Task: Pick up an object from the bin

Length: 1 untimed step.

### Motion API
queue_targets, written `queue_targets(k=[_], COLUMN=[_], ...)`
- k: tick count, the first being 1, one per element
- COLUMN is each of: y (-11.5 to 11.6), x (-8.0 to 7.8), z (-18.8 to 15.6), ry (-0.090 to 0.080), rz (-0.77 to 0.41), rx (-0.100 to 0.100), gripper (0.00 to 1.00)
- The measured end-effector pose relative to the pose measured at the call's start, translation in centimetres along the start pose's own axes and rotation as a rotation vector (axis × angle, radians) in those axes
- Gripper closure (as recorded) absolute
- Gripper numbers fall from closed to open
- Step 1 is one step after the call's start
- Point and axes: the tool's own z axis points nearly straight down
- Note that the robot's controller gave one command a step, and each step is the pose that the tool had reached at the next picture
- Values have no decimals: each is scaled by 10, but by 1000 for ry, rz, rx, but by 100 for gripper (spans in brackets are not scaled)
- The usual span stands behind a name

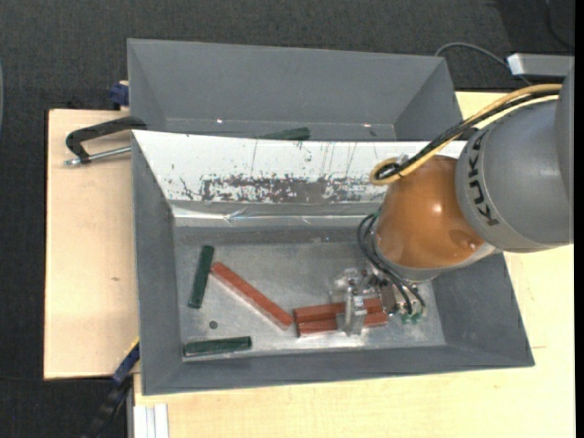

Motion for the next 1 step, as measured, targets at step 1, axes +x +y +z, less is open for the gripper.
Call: queue_targets(k=[1], y=[-36], x=[-42], z=[-89], ry=[-5], rz=[81], rx=[0], gripper=[100])
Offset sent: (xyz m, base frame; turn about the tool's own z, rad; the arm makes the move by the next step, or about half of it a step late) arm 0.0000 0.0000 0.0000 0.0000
